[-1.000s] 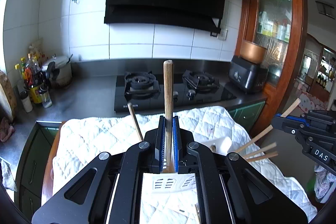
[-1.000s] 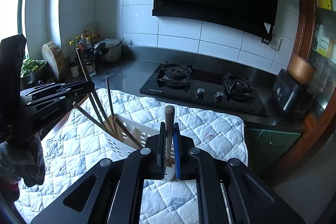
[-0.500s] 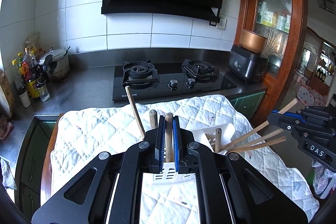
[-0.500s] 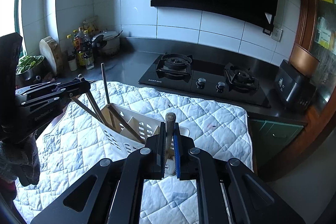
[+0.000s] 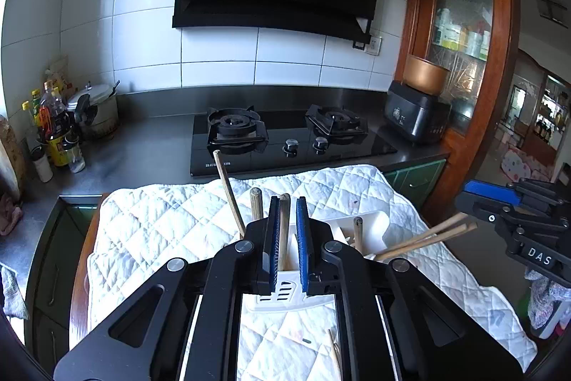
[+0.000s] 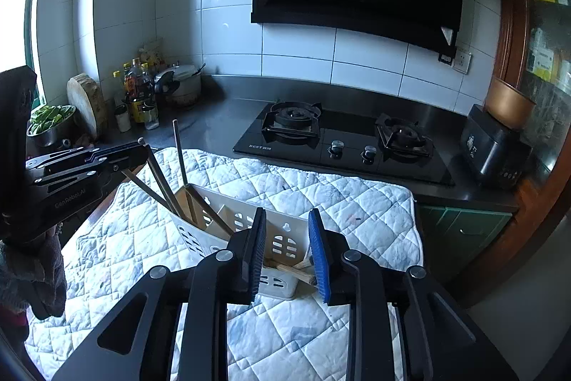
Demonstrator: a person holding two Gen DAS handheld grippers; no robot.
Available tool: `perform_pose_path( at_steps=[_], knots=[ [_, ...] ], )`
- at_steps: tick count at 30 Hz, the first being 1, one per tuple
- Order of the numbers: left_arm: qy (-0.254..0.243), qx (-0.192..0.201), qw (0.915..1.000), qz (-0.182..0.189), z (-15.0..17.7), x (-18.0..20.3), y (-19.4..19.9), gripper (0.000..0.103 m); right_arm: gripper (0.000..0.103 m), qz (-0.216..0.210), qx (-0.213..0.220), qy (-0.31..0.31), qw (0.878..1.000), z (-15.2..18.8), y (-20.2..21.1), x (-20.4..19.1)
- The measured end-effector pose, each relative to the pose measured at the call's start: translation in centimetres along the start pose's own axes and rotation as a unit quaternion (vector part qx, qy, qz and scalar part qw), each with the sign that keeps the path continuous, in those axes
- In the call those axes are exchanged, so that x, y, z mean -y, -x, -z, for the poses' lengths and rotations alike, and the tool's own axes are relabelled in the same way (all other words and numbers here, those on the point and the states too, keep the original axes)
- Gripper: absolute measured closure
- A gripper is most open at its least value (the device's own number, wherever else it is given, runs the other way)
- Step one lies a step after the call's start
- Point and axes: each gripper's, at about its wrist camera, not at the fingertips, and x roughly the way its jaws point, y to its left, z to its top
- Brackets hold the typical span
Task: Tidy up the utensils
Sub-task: 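Lower the right tool's chopstick into the holder and open while the left tool releases its own, then move both tools back and grasp the last two loose chopsticks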
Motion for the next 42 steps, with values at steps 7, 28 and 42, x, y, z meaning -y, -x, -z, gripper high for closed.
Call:
perform_pose_path(
  at_steps=[7, 28, 42],
  knots=[
    [0.006, 0.013, 0.9999, 0.006, 1.4, 0.2, 3.4, 0.094, 0.056, 0.001, 0.030, -0.006, 1.000, 1.6, 3.8, -0.3],
    [0.018, -0.001, 0.9989, -0.044, 15.0, -0.1, 11.2, 0.036, 0.045, -0.041, -0.032, -0.019, 0.998, 17.7, 5.5, -6.3],
    [0.032, -0.034, 0.9963, -0.072, 21.4, -0.5, 12.2, 0.027, 0.054, -0.057, -0.092, -0.053, 0.993, 25.6, 3.3, -10.0]
  ],
)
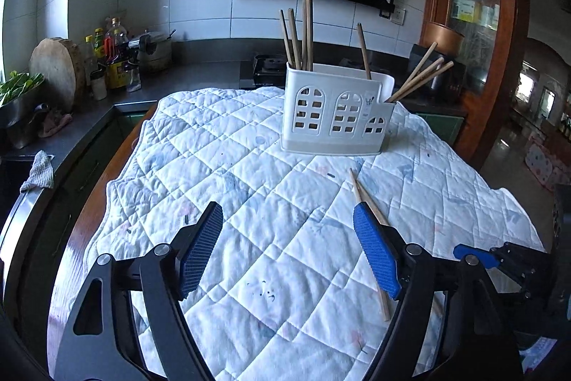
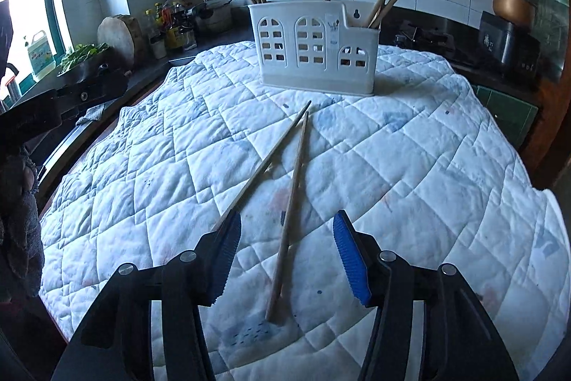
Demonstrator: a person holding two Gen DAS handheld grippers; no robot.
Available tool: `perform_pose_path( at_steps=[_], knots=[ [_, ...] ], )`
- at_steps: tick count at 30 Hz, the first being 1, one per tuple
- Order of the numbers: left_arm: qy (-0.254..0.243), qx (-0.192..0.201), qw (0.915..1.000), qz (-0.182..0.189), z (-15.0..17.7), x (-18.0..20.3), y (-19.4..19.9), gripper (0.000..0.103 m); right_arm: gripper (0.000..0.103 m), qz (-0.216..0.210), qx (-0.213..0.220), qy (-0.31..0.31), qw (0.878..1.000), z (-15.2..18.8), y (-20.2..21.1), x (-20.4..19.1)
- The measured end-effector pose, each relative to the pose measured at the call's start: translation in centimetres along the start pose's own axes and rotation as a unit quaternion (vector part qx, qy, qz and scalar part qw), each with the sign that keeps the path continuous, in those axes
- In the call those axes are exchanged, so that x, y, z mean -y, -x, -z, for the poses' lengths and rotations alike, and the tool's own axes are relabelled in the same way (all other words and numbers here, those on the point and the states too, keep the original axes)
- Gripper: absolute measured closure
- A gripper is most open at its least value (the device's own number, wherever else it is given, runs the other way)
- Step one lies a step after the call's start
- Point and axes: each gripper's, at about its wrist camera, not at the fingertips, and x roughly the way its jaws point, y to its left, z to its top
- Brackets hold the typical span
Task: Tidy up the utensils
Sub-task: 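Move both tools back and grasp the last two loose chopsticks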
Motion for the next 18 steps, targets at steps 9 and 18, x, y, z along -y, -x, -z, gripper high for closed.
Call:
perform_pose_path(
  at_steps=[9, 18],
  knots=[
    [0.024, -0.011, 0.9996, -0.006, 1.5, -1.5, -0.2, 0.027, 0.074, 0.003, -0.018, -0.032, 0.999, 0.9, -2.1, -0.4],
    [0.033, -0.032, 0.9990, -0.003, 2.9, -1.9, -1.2, 0.027, 0.085, 0.015, -0.034, -0.041, 0.998, 0.5, -3.4, -0.1]
  ],
)
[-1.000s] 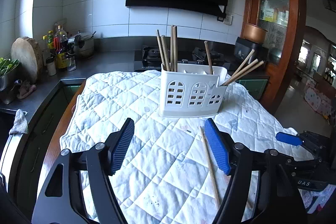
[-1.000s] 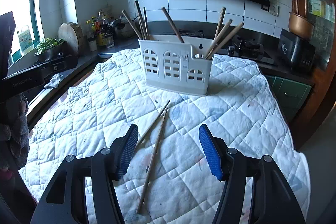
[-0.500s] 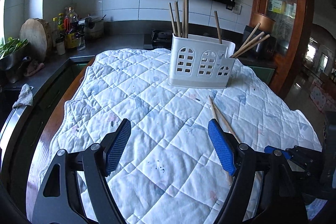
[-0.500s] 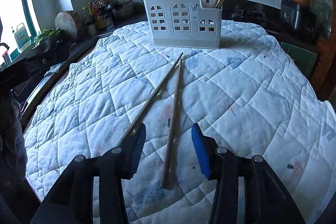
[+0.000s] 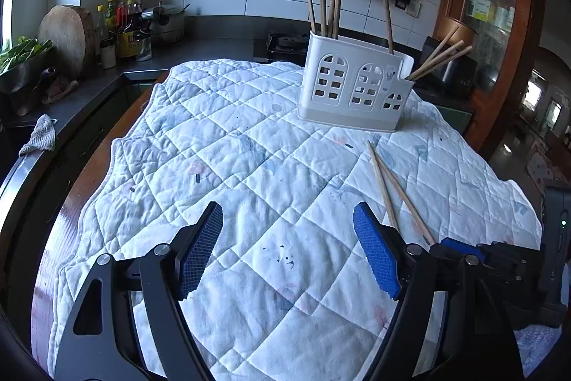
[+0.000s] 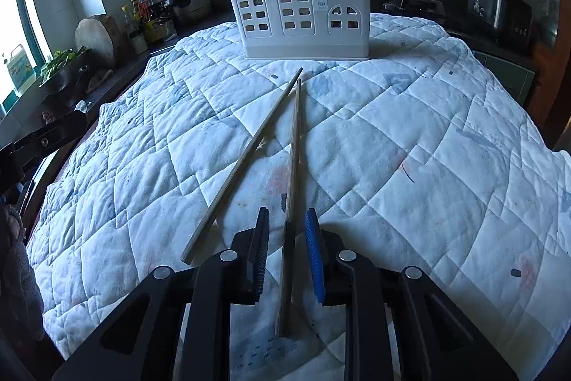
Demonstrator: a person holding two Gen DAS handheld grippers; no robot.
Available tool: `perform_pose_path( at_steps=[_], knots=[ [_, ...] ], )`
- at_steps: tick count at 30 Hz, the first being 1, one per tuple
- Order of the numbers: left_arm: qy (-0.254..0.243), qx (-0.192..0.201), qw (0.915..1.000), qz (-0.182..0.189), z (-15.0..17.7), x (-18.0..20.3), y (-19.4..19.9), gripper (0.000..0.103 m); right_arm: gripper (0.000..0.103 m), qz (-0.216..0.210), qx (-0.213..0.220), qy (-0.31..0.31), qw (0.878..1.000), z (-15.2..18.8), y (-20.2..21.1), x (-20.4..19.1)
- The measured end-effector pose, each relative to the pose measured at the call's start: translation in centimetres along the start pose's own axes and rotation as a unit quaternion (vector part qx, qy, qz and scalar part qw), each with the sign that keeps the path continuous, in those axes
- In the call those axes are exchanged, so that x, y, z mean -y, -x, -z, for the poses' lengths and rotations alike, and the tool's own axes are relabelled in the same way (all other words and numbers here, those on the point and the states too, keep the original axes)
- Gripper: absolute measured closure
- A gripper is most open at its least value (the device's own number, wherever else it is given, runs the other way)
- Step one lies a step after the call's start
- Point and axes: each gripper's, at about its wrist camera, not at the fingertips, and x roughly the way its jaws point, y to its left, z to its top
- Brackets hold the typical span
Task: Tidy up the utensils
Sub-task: 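Move both tools back and grasp the last two loose chopsticks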
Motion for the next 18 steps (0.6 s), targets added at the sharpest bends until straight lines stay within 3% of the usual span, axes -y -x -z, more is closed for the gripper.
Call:
perform_pose_path(
  at_steps=[6, 18],
  knots=[
    [-0.004, -0.008, 0.9999, 0.007, 0.5, 0.6, -0.4, 0.027, 0.096, 0.008, -0.011, -0.007, 1.000, -0.1, -0.7, 0.2],
    [-0.036, -0.046, 0.9971, 0.049, 2.1, 5.1, -2.3, 0.028, 0.096, 0.012, 0.029, -0.020, 0.999, -0.1, 1.8, 1.8]
  ],
)
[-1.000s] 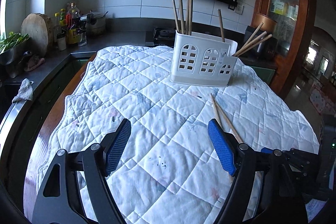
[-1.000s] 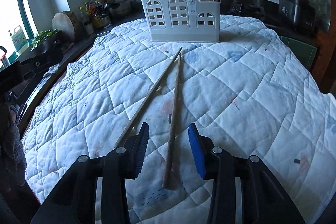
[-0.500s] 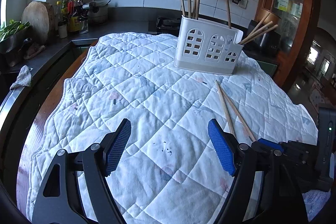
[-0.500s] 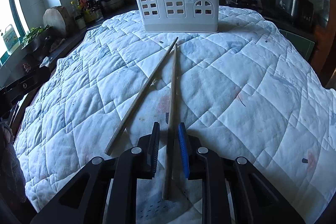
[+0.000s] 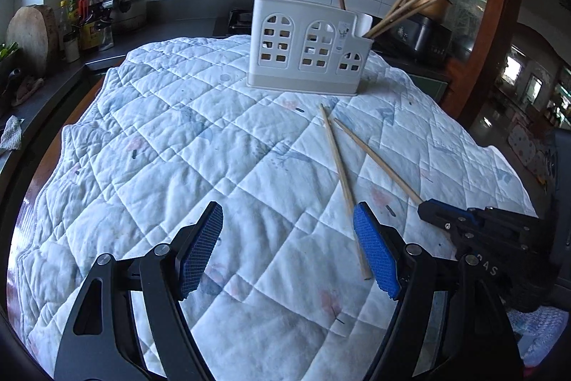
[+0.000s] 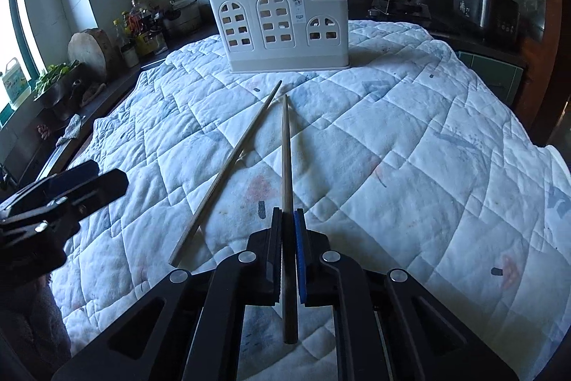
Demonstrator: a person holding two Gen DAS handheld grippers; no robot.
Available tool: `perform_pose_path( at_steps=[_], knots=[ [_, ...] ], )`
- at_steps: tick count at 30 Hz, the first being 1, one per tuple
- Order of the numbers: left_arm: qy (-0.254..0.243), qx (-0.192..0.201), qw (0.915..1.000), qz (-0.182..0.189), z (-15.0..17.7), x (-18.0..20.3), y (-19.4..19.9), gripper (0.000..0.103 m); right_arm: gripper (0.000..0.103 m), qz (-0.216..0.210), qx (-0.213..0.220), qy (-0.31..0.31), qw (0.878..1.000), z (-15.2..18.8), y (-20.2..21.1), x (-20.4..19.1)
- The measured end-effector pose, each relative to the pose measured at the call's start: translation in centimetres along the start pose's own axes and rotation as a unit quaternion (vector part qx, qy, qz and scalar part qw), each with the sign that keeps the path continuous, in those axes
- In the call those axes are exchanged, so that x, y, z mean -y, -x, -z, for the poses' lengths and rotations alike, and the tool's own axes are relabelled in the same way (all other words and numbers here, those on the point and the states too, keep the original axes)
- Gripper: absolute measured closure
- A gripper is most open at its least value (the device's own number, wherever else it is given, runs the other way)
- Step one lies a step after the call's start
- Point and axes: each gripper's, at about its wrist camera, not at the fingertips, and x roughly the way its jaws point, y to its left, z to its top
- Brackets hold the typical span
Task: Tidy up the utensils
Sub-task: 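Move both tools back and grasp the last two loose chopsticks, then lift the right tool's chopstick upright over the holder while the left tool carries its own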
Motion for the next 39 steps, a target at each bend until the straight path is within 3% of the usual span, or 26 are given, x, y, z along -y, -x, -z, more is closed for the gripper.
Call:
perform_pose_path(
  at_steps=[11, 13, 17, 19, 25, 32, 35, 39],
  knots=[
    [-0.021, -0.032, 0.9989, 0.027, 0.2, 3.3, -3.2, 0.030, 0.096, -0.003, 0.046, -0.007, 0.999, -0.5, 3.6, 1.6],
    [-0.027, -0.035, 0.9986, 0.029, 0.0, 3.9, -3.6, 0.045, 0.096, -0.004, 0.046, -0.008, 0.999, -0.4, 3.5, 1.7],
    [-0.020, -0.048, 0.9982, 0.030, -0.2, 4.1, -4.6, 0.052, 0.096, -0.010, 0.046, -0.013, 0.999, -0.2, 3.4, 2.1],
    [-0.014, -0.057, 0.9976, 0.036, -0.3, 4.0, -5.1, 0.064, 0.096, -0.010, 0.049, -0.016, 0.999, -0.3, 3.6, 2.2],
    [-0.010, -0.075, 0.9962, 0.044, -0.1, 4.1, -6.0, 0.082, 0.096, -0.008, 0.060, -0.019, 0.998, -0.6, 4.3, 2.5],
    [-0.031, -0.085, 0.9954, 0.030, -0.1, 4.9, -6.7, 0.085, 0.096, -0.009, 0.065, -0.014, 0.998, -0.9, 4.8, 2.2],
    [-0.030, -0.084, 0.9956, 0.029, -0.2, 4.7, -6.5, 0.095, 0.096, -0.007, 0.070, -0.008, 0.998, -1.0, 5.1, 2.0],
    [-0.014, -0.065, 0.9972, 0.035, -0.7, 4.0, -5.3, 0.097, 0.096, -0.003, 0.079, 0.002, 0.997, -1.6, 6.0, 1.8]
  ],
)
